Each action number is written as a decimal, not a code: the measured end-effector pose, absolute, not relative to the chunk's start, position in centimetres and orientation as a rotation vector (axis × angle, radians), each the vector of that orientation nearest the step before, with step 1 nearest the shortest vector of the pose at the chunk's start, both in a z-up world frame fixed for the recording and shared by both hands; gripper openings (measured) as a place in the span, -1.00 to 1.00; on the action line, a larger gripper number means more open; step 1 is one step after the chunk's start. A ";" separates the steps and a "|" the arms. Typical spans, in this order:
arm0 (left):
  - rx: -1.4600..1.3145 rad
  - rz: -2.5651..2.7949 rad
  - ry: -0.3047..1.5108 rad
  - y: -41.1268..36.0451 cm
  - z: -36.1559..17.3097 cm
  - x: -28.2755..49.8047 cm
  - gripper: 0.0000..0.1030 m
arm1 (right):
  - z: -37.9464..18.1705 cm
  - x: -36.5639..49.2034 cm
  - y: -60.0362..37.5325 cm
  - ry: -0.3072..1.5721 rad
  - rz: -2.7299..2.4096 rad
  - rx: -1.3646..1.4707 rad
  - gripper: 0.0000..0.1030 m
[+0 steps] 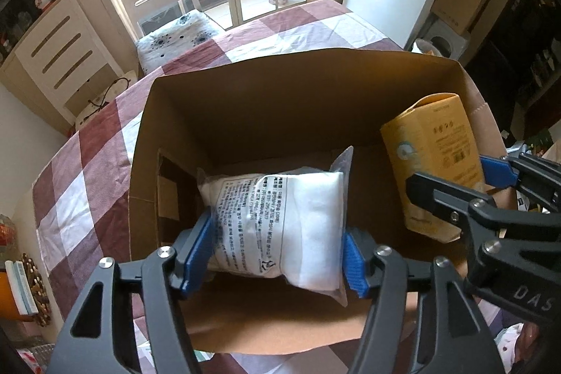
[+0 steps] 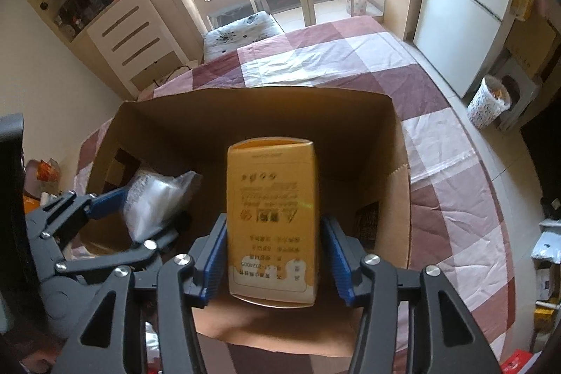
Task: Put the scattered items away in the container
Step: 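Open the left tool releasing the bag while the right tool releases the carton, then withdraw both open tools from the cardboard box back over the table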
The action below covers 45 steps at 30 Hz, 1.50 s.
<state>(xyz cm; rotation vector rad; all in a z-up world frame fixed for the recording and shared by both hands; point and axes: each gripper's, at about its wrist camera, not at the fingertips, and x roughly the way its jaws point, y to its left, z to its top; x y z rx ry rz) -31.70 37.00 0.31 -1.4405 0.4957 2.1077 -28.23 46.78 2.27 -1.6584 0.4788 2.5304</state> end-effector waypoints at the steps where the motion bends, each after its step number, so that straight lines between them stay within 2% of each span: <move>1: -1.437 2.106 0.498 37.0 0.3 -31.6 0.31 | 2.4 -28.2 46.8 0.491 2.534 -1.657 0.06; 18: -1.438 2.109 0.462 36.4 1.0 -31.2 0.40 | 3.9 -27.3 48.3 0.598 2.519 -1.618 0.08; 25: -1.393 2.139 0.399 35.7 4.1 -29.5 0.53 | 7.2 -25.6 48.4 0.571 2.567 -1.552 0.08; 35: -1.349 2.171 0.352 33.9 7.5 -25.5 0.54 | 9.9 -21.9 47.4 0.544 2.611 -1.516 0.08; 45: -1.363 2.180 0.307 31.6 8.2 -21.4 0.54 | 9.9 -18.2 45.5 0.492 2.614 -1.550 0.08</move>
